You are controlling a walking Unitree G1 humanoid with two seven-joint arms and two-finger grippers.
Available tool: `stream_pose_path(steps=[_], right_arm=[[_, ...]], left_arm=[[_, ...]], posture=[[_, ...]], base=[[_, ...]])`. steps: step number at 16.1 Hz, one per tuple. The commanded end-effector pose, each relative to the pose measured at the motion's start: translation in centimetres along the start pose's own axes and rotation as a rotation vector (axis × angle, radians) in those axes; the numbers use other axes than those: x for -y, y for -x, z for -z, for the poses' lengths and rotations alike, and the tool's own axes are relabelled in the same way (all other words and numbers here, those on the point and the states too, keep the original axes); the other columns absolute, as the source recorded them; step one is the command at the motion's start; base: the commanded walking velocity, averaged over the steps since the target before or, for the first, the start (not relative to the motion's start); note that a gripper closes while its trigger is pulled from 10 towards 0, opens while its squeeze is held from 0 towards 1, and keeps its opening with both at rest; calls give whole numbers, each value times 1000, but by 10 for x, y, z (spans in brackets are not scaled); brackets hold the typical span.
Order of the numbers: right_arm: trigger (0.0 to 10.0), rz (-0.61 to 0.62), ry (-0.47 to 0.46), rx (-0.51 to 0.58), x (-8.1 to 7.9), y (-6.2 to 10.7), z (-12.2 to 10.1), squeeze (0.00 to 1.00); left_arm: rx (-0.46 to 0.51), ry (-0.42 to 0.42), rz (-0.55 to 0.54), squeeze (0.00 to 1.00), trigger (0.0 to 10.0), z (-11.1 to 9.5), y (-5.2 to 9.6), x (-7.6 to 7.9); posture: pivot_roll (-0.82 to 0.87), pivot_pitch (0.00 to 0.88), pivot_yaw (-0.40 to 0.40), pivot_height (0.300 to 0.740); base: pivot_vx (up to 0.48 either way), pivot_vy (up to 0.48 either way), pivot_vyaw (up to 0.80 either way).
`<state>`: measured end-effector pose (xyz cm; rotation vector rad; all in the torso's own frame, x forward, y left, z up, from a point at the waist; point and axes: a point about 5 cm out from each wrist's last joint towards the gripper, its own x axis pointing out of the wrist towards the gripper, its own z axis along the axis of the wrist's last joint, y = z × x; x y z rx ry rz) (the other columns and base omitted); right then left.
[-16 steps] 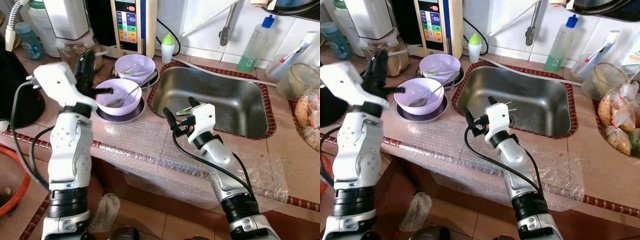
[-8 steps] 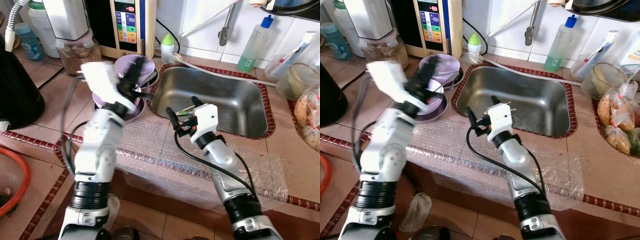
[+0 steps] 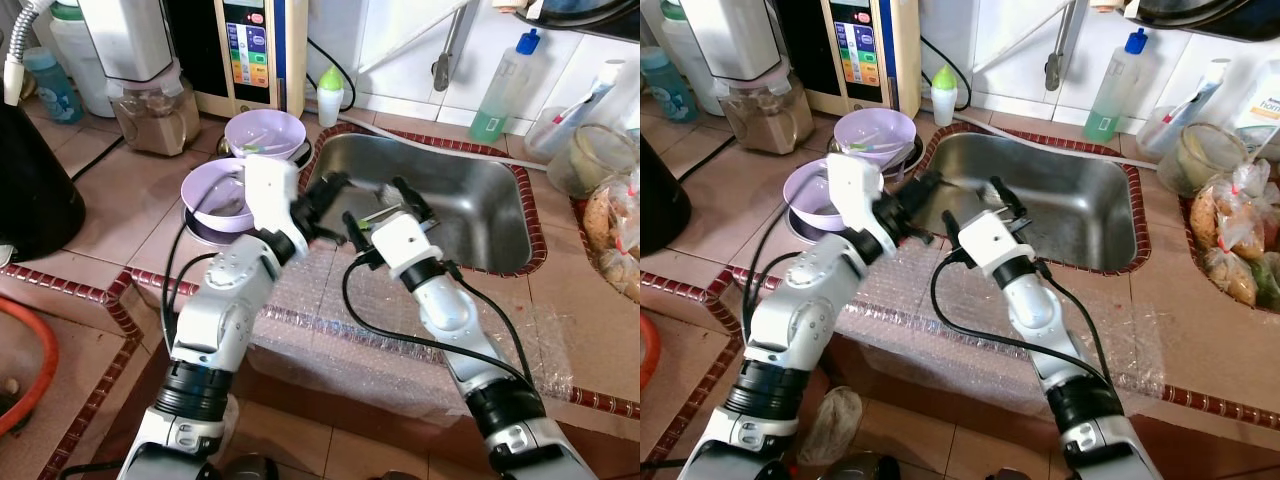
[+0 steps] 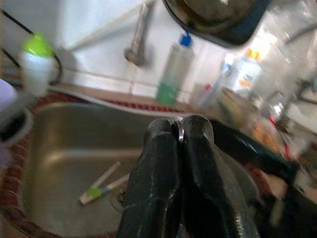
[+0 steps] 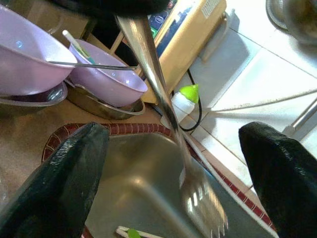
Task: Kitchen organization
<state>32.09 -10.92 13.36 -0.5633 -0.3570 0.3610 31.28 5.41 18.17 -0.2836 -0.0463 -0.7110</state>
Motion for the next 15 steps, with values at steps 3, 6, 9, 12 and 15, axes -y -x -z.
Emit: stream_pose_path(steps=[3, 6, 9, 12, 15], right_arm=[[7451, -47, 97, 41, -9, -13, -4, 0], [0, -55, 95, 29, -8, -23, -4, 0], [0, -83, 85, -9, -8, -17, 6, 0], [0, -110, -21, -31, -9, -13, 12, 0], [0, -111, -30, -45, -9, -13, 15, 0]], left_arm=[[-46, -26, 36, 0, 0, 4, 1, 4], [-44, -32, 27, 0, 0, 4, 1, 5], [-44, -61, 1, 0, 0, 3, 5, -1], [-45, -89, -17, 0, 0, 3, 5, -5], [-48, -98, -2, 0, 0, 4, 3, -2]], posture=[[-8, 0, 29, 740], [6, 0, 16, 740], [13, 0, 8, 740], [11, 0, 8, 740], [2, 0, 11, 740]], base=[[0, 0, 0], [0, 0, 0], [0, 0, 0], [0, 0, 0], [0, 0, 0]])
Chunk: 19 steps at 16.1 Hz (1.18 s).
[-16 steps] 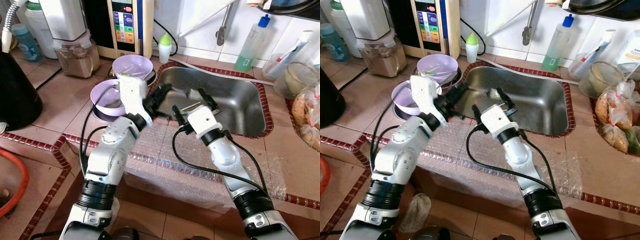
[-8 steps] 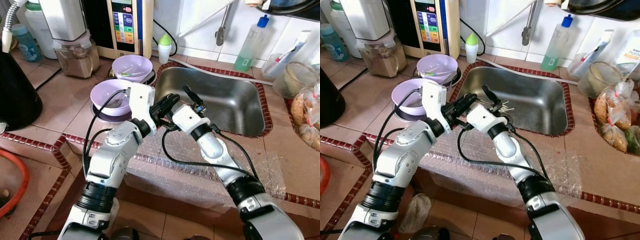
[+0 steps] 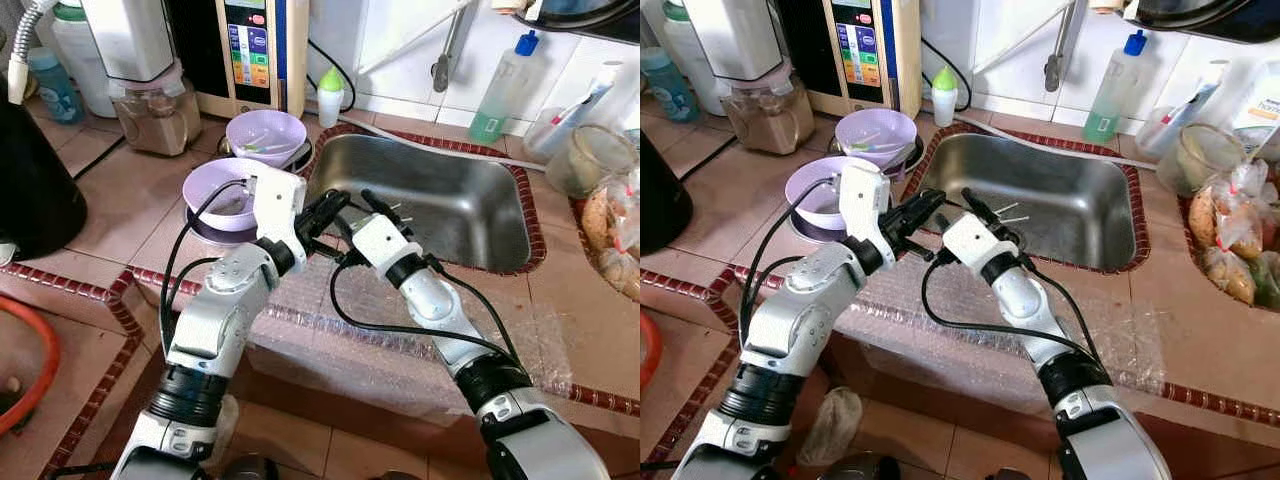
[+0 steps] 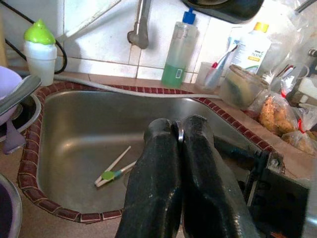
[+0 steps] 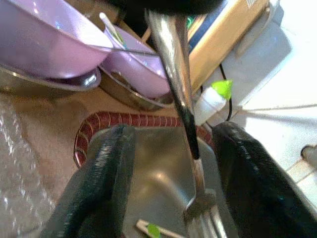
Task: Kitchen organization
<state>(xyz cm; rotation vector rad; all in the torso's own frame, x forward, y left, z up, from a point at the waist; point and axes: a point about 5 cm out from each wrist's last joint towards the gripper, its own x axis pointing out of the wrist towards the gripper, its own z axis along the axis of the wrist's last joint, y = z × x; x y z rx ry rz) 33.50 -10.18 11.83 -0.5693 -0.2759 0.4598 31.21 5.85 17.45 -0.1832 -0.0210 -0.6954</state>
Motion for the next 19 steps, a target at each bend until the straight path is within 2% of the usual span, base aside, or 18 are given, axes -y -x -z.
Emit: stream_pose_path(steps=[1, 4, 14, 19], right_arm=[[0, 31, -21, 9, 7, 0, 0, 0], [0, 75, -36, 9, 17, 1, 1, 0], [0, 25, -73, 20, 12, -6, -2, 0], [0, 19, -64, 29, 12, -16, -7, 0]], left_arm=[[6, -22, 21, 0, 0, -2, -3, 3], [12, -37, 17, 0, 0, -4, -4, 2], [21, -39, 8, 0, 0, -3, -5, 3], [11, -44, 15, 0, 0, 0, -5, 4]], posture=[[-1, 0, 13, 740], [-2, 0, 12, 740], [-1, 0, 0, 740], [-4, 0, -1, 740]], base=[[0, 0, 0], [0, 0, 0], [0, 0, 0], [0, 0, 0]])
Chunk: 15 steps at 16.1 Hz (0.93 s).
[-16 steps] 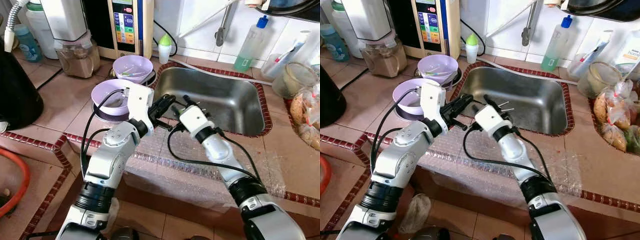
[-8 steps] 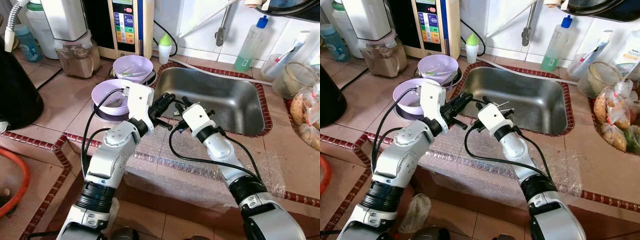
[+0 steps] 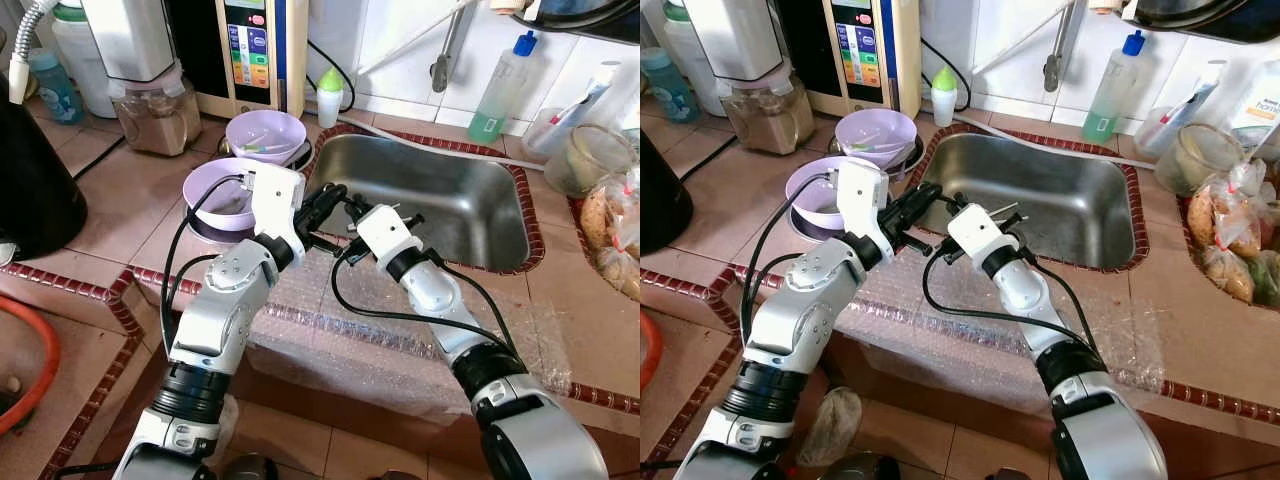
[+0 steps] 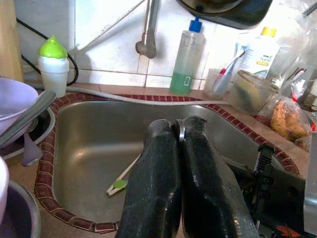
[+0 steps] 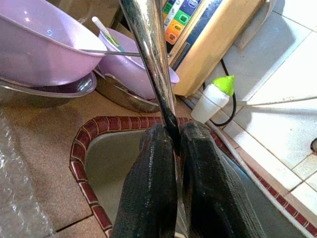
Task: Kitchen organization
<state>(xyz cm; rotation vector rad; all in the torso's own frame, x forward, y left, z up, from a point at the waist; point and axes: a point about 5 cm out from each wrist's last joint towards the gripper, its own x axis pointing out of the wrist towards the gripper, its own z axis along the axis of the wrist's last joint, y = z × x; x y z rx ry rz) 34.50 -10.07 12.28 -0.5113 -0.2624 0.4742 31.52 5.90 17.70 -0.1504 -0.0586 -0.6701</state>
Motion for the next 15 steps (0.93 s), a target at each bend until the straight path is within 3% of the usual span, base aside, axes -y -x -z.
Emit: stream_pose_path(steps=[1, 2, 3, 9, 14, 15], right_arm=[[0, 27, 0, 26, 7, -7, -7, 0], [0, 28, 2, 25, 8, -7, -7, 0], [0, 31, 5, 20, 8, -7, -6, 0], [0, 61, 17, -72, 18, -5, 11, 0], [0, 139, -43, -298, 32, 0, 37, 0], [1255, 146, -55, -318, 33, 1, 39, 0]], left_arm=[[-20, -10, 41, 0, 3529, 4, -3, 7], [-25, -23, 39, 0, 10000, 5, -3, 7], [-33, -28, 30, 1000, 10000, 7, -3, 6], [-40, -103, 13, 1000, 10000, 7, 4, 2], [-80, -165, 1, 1000, 10000, 15, 22, -1], [-86, -174, 0, 1000, 10000, 16, 24, -2]], posture=[[-6, 0, -2, 740], [-7, 0, -3, 740], [-6, 0, -6, 740], [15, 0, -10, 740], [43, 0, -3, 740], [43, 0, -3, 740]], base=[[0, 0, 0], [0, 0, 0], [0, 0, 0], [0, 0, 0], [0, 0, 0], [0, 0, 0]])
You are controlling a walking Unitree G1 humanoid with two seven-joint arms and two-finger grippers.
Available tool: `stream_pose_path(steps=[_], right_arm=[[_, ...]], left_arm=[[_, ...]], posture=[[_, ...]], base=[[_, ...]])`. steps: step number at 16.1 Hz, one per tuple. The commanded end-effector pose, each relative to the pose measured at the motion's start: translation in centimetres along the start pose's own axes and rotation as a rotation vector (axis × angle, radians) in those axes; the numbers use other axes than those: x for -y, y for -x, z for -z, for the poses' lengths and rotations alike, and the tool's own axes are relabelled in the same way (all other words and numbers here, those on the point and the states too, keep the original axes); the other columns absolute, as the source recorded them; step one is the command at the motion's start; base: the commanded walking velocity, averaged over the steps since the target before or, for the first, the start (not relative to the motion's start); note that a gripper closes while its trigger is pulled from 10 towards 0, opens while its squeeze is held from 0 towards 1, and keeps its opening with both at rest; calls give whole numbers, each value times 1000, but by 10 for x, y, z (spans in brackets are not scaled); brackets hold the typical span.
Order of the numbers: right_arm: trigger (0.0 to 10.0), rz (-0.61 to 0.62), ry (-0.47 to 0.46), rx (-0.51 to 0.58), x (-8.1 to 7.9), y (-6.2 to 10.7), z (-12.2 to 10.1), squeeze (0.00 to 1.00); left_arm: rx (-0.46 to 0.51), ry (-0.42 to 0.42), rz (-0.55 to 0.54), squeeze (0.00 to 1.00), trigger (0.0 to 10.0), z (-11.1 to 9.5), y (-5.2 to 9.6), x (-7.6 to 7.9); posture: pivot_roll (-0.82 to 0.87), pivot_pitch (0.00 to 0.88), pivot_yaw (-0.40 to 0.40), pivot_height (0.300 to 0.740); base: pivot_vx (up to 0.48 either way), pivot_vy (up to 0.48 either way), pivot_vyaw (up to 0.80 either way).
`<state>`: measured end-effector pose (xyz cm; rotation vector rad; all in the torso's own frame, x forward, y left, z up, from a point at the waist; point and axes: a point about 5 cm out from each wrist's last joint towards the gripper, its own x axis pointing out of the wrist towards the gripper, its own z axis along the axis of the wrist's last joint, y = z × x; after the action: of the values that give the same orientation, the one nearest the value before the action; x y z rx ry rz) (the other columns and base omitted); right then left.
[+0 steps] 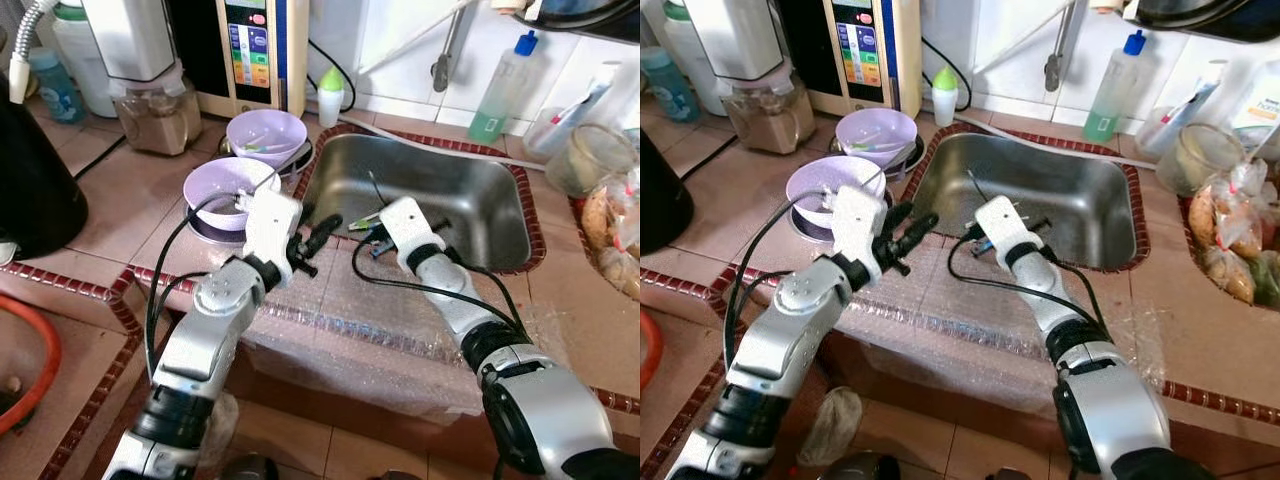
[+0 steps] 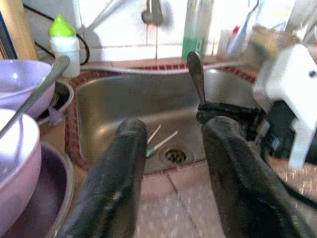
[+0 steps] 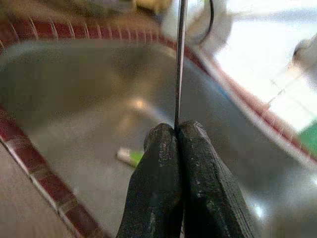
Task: Kitchen organization
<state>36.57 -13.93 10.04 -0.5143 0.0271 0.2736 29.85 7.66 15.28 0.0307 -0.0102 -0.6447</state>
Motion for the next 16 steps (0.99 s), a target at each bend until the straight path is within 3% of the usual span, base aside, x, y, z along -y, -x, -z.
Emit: stream_pose_path(steps=[1, 2, 11, 13, 14, 16], right_arm=[[10000, 40, -38, -36, 10, -3, -1, 529], [10000, 55, -69, -59, 13, -4, 1, 1000], [10000, 89, -176, -129, 18, 2, 15, 1000], [10000, 114, -290, -109, 14, 8, 23, 1000], [10000, 114, -290, -109, 14, 8, 23, 1000], [10000, 129, -401, -56, 2, 19, 31, 1000]], left_arm=[[5, -40, 17, 1000, 10000, -2, 2, 3], [-5, -52, 16, 1000, 10000, 0, 5, 3], [-23, -102, -10, 1000, 10000, 3, 9, -1], [11, -111, -75, 1000, 10000, 0, 8, -5], [11, -111, -75, 1000, 10000, 0, 8, -5], [54, -121, -170, 1000, 10000, -5, 10, -14]], posture=[[52, 0, -6, 740], [52, 0, -6, 740], [65, 0, -13, 740], [55, 0, -14, 740], [55, 0, -14, 740], [43, 0, -6, 740]], base=[[0, 0, 0], [0, 0, 0], [0, 0, 0], [0, 0, 0], [0, 0, 0], [0, 0, 0]])
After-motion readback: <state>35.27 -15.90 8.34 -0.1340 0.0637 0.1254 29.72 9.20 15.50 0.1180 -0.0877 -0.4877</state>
